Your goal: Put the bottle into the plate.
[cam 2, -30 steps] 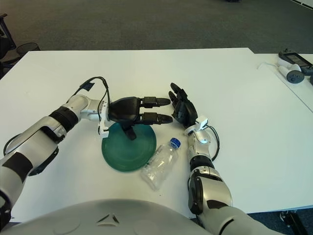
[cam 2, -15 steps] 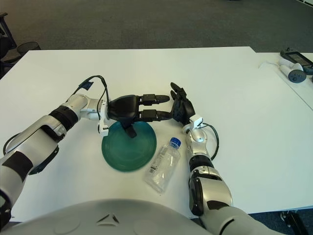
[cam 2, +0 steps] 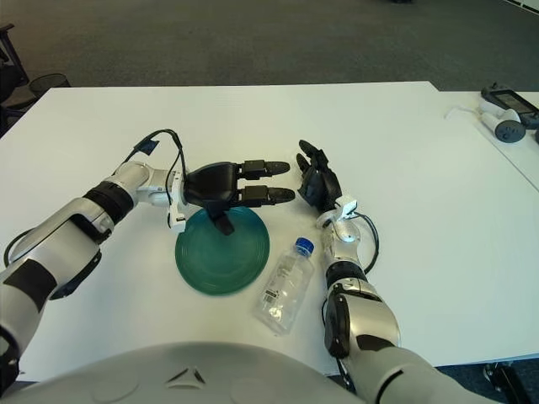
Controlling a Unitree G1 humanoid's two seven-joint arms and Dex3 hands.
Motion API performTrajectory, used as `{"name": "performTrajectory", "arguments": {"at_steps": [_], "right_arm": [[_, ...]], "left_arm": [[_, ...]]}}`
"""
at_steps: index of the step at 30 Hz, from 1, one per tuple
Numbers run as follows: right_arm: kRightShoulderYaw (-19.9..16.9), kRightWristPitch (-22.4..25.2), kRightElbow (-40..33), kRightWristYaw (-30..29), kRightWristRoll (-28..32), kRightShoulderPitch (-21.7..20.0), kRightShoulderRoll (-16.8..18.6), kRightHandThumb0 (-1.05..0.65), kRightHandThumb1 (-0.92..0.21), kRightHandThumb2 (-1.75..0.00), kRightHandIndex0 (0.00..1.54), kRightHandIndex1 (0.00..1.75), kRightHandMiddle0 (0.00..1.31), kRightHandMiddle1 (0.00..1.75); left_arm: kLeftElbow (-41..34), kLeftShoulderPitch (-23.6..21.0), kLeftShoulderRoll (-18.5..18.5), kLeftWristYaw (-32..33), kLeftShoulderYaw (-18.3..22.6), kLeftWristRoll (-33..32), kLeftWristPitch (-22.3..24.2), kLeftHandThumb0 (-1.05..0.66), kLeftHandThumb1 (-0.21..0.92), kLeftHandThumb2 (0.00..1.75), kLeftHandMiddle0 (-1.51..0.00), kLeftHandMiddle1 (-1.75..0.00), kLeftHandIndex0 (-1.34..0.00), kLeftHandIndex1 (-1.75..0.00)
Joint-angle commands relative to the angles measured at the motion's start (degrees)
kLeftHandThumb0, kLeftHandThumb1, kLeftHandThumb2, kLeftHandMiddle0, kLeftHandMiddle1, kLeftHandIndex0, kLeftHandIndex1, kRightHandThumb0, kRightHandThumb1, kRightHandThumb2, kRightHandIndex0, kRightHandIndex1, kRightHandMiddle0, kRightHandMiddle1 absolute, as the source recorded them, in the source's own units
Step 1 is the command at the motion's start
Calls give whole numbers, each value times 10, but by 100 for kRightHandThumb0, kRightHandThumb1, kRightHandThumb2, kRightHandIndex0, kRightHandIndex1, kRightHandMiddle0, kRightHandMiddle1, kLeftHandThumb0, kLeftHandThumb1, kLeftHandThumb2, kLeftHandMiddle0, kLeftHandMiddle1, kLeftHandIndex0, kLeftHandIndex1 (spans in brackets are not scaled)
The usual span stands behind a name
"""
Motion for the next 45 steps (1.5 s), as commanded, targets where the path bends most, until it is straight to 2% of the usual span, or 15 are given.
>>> {"name": "performTrajectory", "arguments": {"at_steps": [1,6,11,12,15,19,21,23,24,26,27,29,32,39,45], "right_arm": [[-12,32,71,14,23,87,30,-84,-92,-93,13,3,0,40],[-18,-17,53,38,32,139,35,-87,-92,-90,16,4,0,38],[-14,-26,51,33,25,138,37,-87,-92,-92,16,4,0,37],[-21,-7,49,57,41,130,40,-87,-92,-93,16,4,0,37],[-70,132,44,149,130,74,50,-89,-92,-102,16,4,0,32],[-117,289,66,176,198,25,47,-89,-92,-112,17,4,0,30],[-119,324,73,175,202,18,38,-88,-92,-114,18,5,0,31],[-114,341,73,171,196,15,30,-80,-92,-114,22,7,0,41],[-104,329,72,155,182,19,28,-78,-92,-114,22,7,0,42],[-77,286,65,109,142,30,27,-63,-92,-103,29,13,0,69],[-65,267,58,87,123,37,28,-60,-92,-101,31,14,0,75],[-47,245,42,51,99,53,31,-51,-90,-92,28,36,0,104],[-23,218,16,-3,67,78,38,-42,-79,-98,25,64,7,123],[7,183,-9,-93,34,90,51,-36,-63,-109,26,86,17,135],[23,150,-29,-130,20,102,58,-39,-61,-107,27,90,14,135]], "left_arm": [[8,-15,4,6,3,-12,-6,-98,92,103,0,0,0,0],[1,-7,7,16,-7,2,-5,-98,92,103,0,0,-1,0],[-37,15,17,22,-16,18,-2,-99,92,103,0,0,-1,-1],[-55,21,22,32,-20,30,2,-99,92,103,0,0,-1,-1],[-130,35,45,80,-38,86,30,-98,92,93,0,0,-1,-1],[-183,41,63,104,-53,123,44,-95,92,80,-1,0,-1,-2],[-201,41,70,103,-56,130,41,-93,92,75,-2,-1,-2,-3],[-213,41,74,101,-58,135,38,-90,92,68,-4,-1,-1,-8],[-225,41,77,100,-59,138,36,-90,92,67,-4,-1,-1,-9],[-251,44,84,97,-59,142,33,-87,92,62,-4,-1,0,-11],[-260,45,87,98,-60,144,32,-87,92,61,-4,-1,0,-11],[-271,48,92,101,-63,150,35,-85,92,58,-4,-1,0,-11],[-290,55,98,104,-69,158,40,-82,92,57,-3,0,0,-10],[-297,71,89,136,-103,197,71,-76,92,54,-3,0,0,-10],[-288,65,85,157,-119,211,88,-74,92,49,-2,0,0,-10]]}}
